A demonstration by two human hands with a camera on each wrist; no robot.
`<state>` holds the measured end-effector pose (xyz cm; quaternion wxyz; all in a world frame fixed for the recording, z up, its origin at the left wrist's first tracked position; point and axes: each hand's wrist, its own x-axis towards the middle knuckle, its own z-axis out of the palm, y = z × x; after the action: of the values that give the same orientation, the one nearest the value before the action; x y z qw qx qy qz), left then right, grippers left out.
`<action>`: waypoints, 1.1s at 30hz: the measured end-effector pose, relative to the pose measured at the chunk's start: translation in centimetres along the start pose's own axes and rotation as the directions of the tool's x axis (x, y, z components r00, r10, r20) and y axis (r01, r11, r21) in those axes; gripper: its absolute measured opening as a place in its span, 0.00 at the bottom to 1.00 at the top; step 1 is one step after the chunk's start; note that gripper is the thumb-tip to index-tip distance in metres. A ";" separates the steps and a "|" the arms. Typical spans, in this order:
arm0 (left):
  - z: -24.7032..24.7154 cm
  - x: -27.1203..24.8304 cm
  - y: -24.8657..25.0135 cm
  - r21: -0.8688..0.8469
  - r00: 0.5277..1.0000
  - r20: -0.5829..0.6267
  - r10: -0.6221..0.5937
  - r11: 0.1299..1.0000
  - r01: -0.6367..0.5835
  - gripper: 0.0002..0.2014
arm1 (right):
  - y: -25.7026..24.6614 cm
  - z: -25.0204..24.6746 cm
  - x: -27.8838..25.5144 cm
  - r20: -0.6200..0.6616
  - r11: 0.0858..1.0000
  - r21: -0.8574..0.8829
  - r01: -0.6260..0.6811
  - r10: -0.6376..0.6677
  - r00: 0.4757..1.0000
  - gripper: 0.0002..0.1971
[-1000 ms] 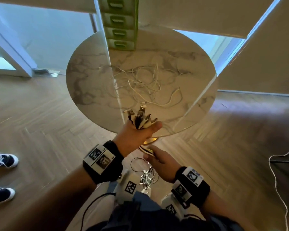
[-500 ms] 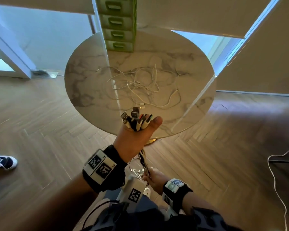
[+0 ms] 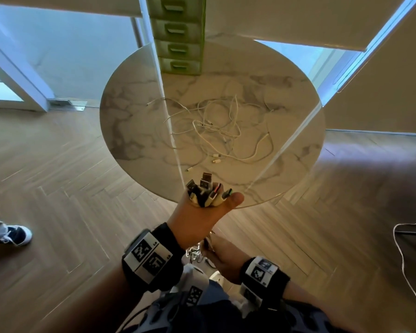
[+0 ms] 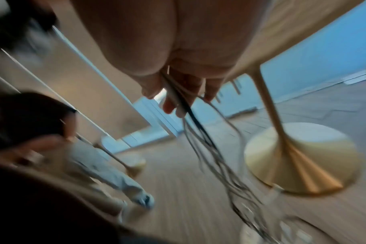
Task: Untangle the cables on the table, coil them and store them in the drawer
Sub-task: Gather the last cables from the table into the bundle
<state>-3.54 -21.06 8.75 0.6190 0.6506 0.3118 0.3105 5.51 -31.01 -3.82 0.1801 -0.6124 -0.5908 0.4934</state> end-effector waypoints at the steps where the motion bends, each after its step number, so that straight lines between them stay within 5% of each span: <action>1: -0.3 0.3 0.5 0.008 1.000 0.016 0.020 1.000 -0.020 0.20 | 1.3 0.6 0.2 0.040 0.997 -0.049 -0.056 0.058 0.998 0.09; 4: -1.9 1.4 0.8 0.011 0.998 0.061 0.008 1.000 -0.008 0.20 | 3.4 -0.3 1.0 0.093 0.909 -0.334 -0.251 0.297 0.950 0.20; 7: -3.1 2.1 -0.5 0.030 0.987 0.125 -0.100 0.995 0.097 0.19 | 1.6 -6.1 2.9 -0.184 0.939 -0.146 -0.311 0.283 0.941 0.17; 9: -3.5 2.4 -1.7 0.050 0.965 0.177 -0.191 0.981 0.185 0.18 | 0.2 -10.8 4.7 -0.500 0.955 0.035 -0.296 0.273 0.822 0.11; 11: -4.0 2.6 -2.8 0.100 0.946 0.215 -0.241 0.969 0.224 0.19 | 0.9 -14.7 6.9 -0.672 0.938 0.170 -0.301 0.334 0.661 0.09; 15: -6.2 3.5 -5.0 0.151 0.884 0.275 -0.379 0.925 0.350 0.17 | 4.3 -19.9 11.9 -0.663 0.831 0.371 -0.415 0.550 0.508 0.17; 19: -8.5 4.3 -6.0 0.186 0.850 0.254 -0.462 0.885 0.426 0.16 | 6.0 -20.1 14.1 -0.643 0.738 0.203 -0.643 0.596 0.481 0.16; 23: -10.1 5.4 -5.7 0.179 0.858 0.237 -0.455 0.889 0.422 0.15 | 6.4 -19.6 14.8 -0.620 0.734 0.148 -0.663 0.591 0.516 0.15; 26: -10.8 6.1 -6.2 0.147 0.860 0.215 -0.463 0.886 0.440 0.15 | 6.0 -19.6 14.3 -0.628 0.767 0.293 -0.571 0.605 0.490 0.14; 28: -10.9 6.5 -6.3 0.115 0.867 0.220 -0.447 0.895 0.432 0.15 | 5.2 -19.2 13.8 -0.631 0.794 0.482 -0.370 0.608 0.483 0.12; 33: -10.0 7.4 -6.1 0.008 0.890 0.178 -0.419 0.905 0.425 0.12 | -1.2 -17.4 10.7 -0.556 0.556 0.809 0.192 0.617 0.557 0.07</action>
<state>-7.01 -8.85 3.24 0.7066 0.5824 0.3850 0.1152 17.13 -14.81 0.77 0.6087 -0.6882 -0.0600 0.3903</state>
